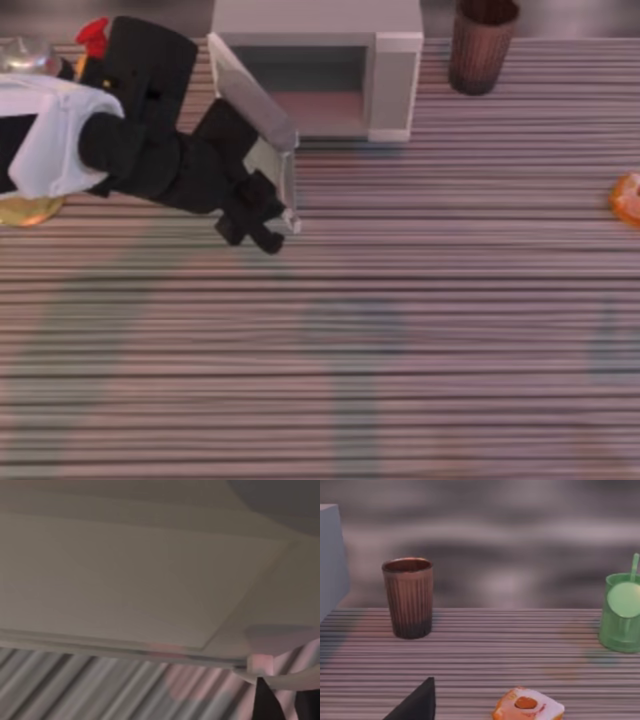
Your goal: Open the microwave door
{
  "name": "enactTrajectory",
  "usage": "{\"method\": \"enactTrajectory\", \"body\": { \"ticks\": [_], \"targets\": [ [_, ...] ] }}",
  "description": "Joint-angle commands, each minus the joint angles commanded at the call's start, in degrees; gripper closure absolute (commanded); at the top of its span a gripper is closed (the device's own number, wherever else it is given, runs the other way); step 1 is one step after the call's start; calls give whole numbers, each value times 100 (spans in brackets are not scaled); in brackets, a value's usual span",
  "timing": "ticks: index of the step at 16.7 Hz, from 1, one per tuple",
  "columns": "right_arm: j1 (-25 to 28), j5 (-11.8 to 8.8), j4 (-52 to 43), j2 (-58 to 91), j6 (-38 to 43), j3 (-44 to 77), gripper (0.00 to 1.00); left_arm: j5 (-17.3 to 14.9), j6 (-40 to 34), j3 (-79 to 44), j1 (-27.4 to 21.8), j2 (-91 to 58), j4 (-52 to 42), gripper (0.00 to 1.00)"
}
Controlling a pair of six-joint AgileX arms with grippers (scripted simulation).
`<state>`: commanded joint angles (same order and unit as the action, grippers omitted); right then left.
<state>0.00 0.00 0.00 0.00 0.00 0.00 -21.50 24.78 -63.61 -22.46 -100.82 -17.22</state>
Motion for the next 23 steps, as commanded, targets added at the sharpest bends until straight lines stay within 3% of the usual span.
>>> {"method": "enactTrajectory", "body": {
  "ticks": [23],
  "targets": [
    [0,0,0,0,0,0,0,-269,417,-12,173,13,-188,100]
  ]
}}
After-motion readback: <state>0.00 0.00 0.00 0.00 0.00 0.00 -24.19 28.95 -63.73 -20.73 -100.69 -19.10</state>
